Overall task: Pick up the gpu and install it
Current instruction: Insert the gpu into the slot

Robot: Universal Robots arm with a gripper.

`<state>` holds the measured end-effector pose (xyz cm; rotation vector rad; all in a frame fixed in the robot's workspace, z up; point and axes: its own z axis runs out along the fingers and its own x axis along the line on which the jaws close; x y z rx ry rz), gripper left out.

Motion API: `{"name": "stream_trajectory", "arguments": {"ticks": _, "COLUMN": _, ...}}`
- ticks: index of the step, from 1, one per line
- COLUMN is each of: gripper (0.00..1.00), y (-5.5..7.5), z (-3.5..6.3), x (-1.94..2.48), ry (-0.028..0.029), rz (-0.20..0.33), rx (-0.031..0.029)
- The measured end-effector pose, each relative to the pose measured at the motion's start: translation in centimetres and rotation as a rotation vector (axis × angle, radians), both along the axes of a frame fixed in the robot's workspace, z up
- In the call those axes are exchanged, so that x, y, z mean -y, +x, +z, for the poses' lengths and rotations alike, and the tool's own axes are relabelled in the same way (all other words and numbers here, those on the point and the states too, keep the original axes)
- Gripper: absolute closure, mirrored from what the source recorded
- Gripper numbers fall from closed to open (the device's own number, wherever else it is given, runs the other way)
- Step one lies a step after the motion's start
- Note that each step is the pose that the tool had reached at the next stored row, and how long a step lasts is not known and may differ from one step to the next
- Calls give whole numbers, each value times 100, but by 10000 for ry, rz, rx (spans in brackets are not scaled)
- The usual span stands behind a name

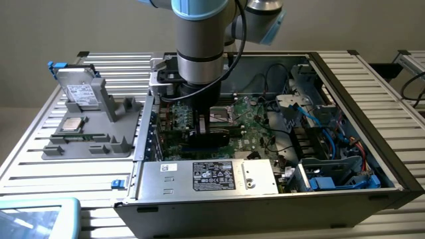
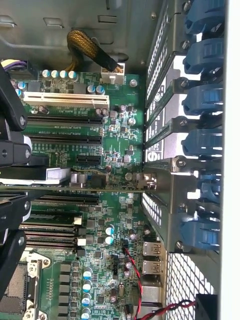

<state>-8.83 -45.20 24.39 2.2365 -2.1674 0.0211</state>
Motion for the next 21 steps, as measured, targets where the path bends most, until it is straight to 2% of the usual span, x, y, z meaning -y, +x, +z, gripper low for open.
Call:
{"name": "stream_trajectory", "arguments": {"ticks": 6, "gripper": 73, "y": 1, "z": -1, "x": 8, "ry": 28, "rz": 35, "rx": 3}}
{"name": "stream_trajectory", "arguments": {"ticks": 21, "gripper": 73, "y": 1, "z": 1, "x": 11, "ry": 24, "rz": 189, "rx": -27}}
